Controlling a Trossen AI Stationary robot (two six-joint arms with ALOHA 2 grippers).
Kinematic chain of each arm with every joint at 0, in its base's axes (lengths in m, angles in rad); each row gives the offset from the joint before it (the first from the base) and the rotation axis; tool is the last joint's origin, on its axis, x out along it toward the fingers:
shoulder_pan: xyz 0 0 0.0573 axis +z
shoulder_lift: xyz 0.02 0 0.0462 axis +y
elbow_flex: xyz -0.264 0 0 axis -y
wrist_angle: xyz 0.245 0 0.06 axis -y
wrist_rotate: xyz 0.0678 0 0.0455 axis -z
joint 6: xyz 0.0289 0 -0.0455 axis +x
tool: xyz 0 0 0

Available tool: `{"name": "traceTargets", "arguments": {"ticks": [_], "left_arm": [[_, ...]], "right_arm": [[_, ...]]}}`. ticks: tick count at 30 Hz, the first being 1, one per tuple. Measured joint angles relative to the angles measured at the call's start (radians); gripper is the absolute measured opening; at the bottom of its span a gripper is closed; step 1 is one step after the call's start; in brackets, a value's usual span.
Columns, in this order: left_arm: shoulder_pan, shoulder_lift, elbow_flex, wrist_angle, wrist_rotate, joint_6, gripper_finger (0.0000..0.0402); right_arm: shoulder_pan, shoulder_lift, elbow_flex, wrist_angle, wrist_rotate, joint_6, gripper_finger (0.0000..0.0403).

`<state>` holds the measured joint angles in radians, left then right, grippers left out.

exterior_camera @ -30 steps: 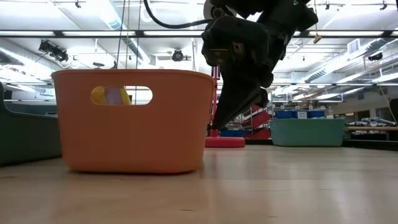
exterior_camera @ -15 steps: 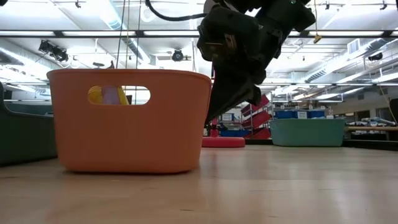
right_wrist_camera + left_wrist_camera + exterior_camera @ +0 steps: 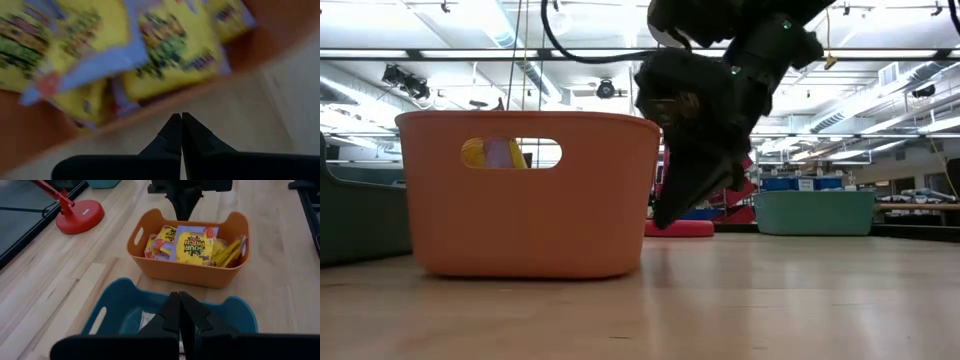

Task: Sort candy
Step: Move the orange bin to the right of the blue bin

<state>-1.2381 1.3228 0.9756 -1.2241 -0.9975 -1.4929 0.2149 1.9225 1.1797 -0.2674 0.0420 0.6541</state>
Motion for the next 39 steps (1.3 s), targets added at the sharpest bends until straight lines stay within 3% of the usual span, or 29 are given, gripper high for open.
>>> {"name": "traceTargets", "arguments": {"ticks": [16,33,36,39], "left_arm": [[0.000,0.000,0.000,0.010,0.000,0.000,0.0000],[0.000,0.000,0.000,0.028,0.000,0.000,0.0000],[0.000,0.000,0.000,0.028,0.000,0.000,0.0000],[0.000,0.000,0.000,0.029,0.000,0.000,0.0000]], "right_arm": [[-0.008,0.070,0.000,0.249,-0.041,-0.043,0.0000],[0.029,0.072,0.002,0.263,-0.118,0.027,0.0000],[0.034,0.054,0.000,0.202,-0.086,0.006,0.0000],[0.039,-0.018,0.000,0.144,0.016,-0.028,0.0000]]}}
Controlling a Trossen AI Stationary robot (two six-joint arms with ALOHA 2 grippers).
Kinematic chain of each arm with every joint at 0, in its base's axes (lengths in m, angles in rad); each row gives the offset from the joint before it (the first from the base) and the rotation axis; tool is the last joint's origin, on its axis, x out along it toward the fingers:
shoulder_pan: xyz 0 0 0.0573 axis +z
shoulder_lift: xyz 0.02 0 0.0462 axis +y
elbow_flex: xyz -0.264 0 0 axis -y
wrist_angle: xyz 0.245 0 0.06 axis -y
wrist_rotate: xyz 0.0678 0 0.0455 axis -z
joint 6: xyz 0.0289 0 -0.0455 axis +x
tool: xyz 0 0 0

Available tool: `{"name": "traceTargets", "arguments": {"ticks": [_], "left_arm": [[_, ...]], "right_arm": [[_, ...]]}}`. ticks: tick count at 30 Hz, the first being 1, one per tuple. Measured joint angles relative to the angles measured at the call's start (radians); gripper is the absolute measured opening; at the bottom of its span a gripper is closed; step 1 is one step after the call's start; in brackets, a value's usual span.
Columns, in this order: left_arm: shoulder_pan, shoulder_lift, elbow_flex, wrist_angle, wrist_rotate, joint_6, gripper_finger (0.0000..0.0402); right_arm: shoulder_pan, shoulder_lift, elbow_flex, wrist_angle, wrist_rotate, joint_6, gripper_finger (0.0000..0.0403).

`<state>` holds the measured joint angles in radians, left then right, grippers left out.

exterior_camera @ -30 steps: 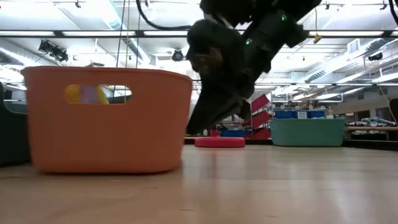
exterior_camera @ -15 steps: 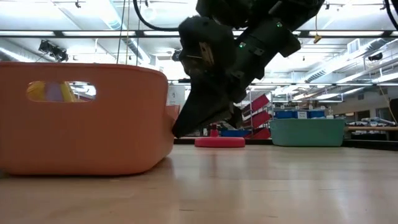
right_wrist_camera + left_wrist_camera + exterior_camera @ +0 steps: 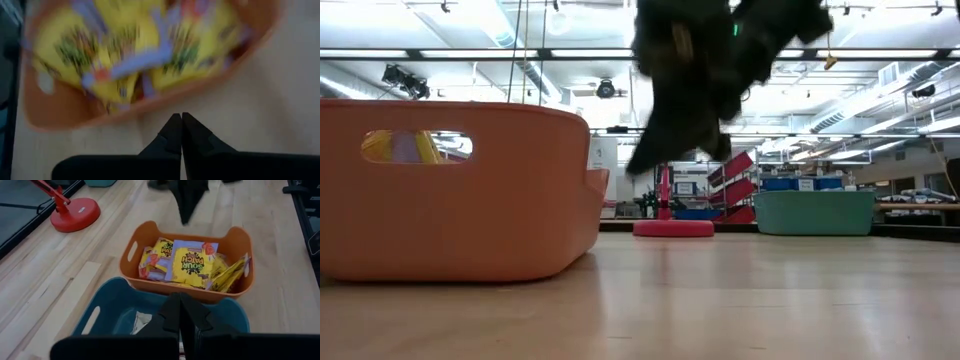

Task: Sort candy
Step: Move the orange bin to the right of the blue bin

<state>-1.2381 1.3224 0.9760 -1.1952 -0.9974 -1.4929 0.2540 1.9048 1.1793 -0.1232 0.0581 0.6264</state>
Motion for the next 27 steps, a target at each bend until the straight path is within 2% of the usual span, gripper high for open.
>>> {"name": "traceTargets", "arguments": {"ticks": [5,9,13,19,24,27], "left_arm": [[0.000,0.000,0.000,0.007,-0.021,0.000,0.0000],[0.000,0.000,0.000,0.007,-0.090,0.000,0.0000],[0.000,0.000,0.000,0.022,-0.162,0.000,0.0000],[0.000,0.000,0.000,0.049,-0.209,0.000,0.0000],[0.000,0.000,0.000,0.100,-0.228,0.000,0.0000],[0.000,0.003,0.000,0.112,-0.236,0.001,0.0000]], "right_arm": [[0.018,-0.126,0.000,0.013,0.134,-0.122,0.0000],[0.069,-0.149,0.002,0.133,0.137,-0.235,0.0000],[0.126,-0.113,0.002,0.299,0.154,-0.261,0.0000],[0.211,-0.031,0.017,0.392,0.269,-0.248,0.0000],[0.261,0.057,0.129,0.398,0.288,-0.243,0.0000],[0.284,0.106,0.224,0.338,0.301,-0.260,0.0000]]}}
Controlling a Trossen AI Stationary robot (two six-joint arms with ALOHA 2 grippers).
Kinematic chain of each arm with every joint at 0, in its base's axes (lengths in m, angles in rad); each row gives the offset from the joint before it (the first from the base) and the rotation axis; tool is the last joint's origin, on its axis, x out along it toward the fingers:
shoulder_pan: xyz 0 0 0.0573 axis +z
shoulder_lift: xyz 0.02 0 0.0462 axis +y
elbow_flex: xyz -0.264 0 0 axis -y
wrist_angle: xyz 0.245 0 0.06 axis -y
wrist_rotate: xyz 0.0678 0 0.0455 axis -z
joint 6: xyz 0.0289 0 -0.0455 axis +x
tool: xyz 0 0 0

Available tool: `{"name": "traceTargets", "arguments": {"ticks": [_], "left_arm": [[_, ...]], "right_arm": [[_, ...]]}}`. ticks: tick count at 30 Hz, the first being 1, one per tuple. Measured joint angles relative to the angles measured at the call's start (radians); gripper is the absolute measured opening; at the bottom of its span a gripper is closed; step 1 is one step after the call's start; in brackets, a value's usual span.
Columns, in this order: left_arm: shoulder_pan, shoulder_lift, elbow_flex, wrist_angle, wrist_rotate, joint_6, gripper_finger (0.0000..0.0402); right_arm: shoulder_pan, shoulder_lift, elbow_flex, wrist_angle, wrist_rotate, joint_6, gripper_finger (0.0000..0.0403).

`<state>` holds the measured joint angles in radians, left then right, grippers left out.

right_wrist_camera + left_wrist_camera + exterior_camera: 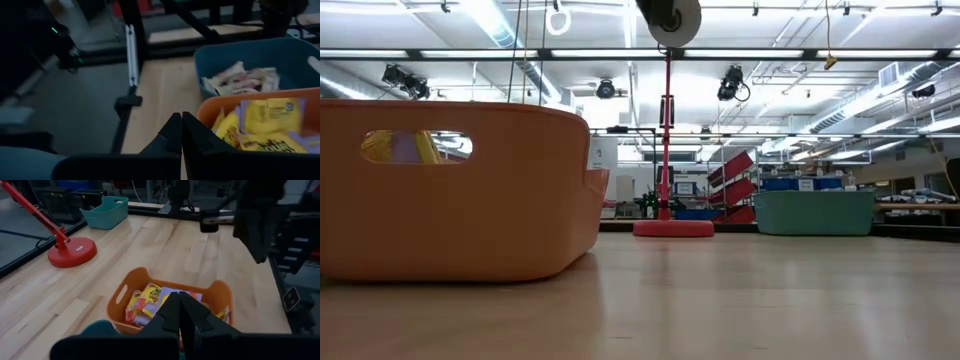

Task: Sort candy
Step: Move the orange bin to the right of the blue bin

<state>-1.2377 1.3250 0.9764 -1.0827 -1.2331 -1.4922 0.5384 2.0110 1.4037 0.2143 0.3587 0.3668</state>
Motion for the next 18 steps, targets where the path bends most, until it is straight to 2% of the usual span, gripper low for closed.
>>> {"name": "traceTargets", "arguments": {"ticks": [8,12,18], "left_arm": [[0.000,0.047,0.000,0.090,0.000,0.000,0.0000],[0.000,0.098,0.000,0.165,-0.010,0.000,0.0000],[0.000,0.169,0.000,0.256,-0.029,0.001,0.0000]], "right_arm": [[0.052,0.134,0.280,-0.338,0.116,0.010,0.0000],[0.055,0.194,0.362,-0.388,0.124,0.026,0.0000],[0.049,0.293,0.438,-0.372,0.123,0.004,0.0000]]}}
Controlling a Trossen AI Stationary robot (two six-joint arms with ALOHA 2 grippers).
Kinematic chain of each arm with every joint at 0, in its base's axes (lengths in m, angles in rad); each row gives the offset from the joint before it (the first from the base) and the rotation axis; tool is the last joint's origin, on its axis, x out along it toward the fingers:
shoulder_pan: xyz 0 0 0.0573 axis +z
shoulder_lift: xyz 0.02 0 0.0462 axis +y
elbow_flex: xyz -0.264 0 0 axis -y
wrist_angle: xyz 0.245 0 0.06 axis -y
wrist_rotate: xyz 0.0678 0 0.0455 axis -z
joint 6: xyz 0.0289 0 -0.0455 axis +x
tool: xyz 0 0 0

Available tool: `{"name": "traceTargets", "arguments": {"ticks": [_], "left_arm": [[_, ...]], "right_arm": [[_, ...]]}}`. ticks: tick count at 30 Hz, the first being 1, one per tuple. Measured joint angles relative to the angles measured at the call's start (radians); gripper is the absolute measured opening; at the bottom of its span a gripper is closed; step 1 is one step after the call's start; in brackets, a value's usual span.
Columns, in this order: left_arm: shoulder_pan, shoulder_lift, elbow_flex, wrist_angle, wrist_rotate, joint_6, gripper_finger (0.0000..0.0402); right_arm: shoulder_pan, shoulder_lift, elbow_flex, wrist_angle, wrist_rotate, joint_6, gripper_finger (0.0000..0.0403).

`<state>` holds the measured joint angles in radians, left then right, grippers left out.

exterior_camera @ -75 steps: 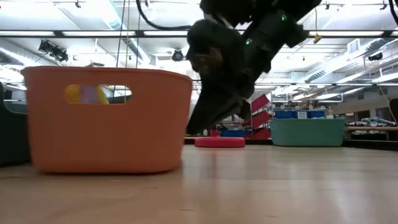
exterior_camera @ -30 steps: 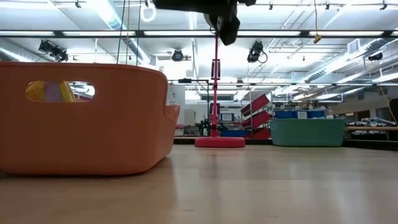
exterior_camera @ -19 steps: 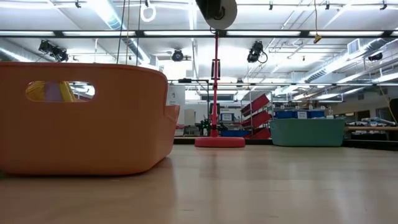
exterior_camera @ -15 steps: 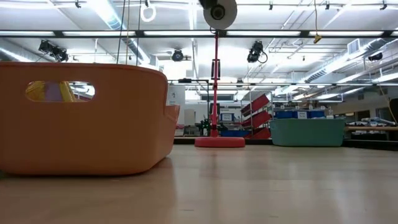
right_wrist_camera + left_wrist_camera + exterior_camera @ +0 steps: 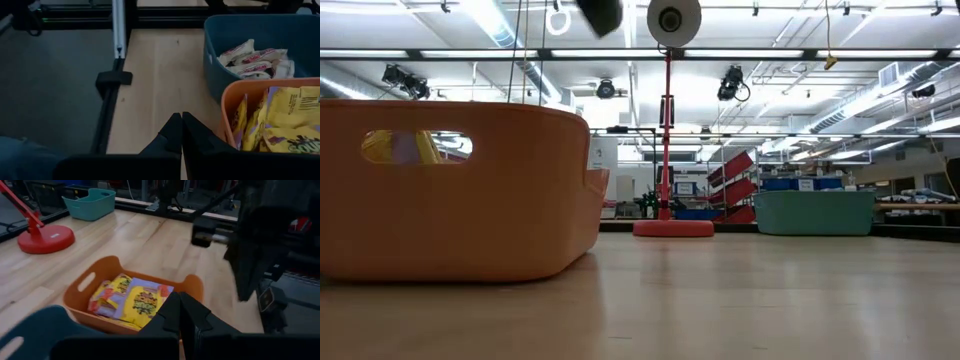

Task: Sort candy
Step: Move the orange bin to the right of the blue bin

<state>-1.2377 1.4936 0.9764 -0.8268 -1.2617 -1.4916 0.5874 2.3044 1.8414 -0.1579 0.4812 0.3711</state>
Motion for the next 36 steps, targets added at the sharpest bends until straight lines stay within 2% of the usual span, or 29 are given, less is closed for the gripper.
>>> {"name": "traceTargets", "arguments": {"ticks": [6,10,29,36], "left_arm": [[0.000,0.022,0.000,0.034,-0.009,0.000,0.0000],[0.000,0.022,0.003,0.037,-0.036,0.000,0.0000],[0.000,0.022,0.003,0.032,-0.037,0.000,0.0000],[0.000,0.022,0.003,0.029,-0.036,0.000,0.0000]], "right_arm": [[-0.017,0.050,0.018,0.019,0.008,0.001,0.0000],[-0.024,0.052,0.018,-0.013,0.020,0.020,0.0000],[-0.061,0.052,0.019,-0.028,0.032,-0.018,0.0000],[-0.058,0.048,0.019,0.069,0.018,-0.079,0.0000]]}}
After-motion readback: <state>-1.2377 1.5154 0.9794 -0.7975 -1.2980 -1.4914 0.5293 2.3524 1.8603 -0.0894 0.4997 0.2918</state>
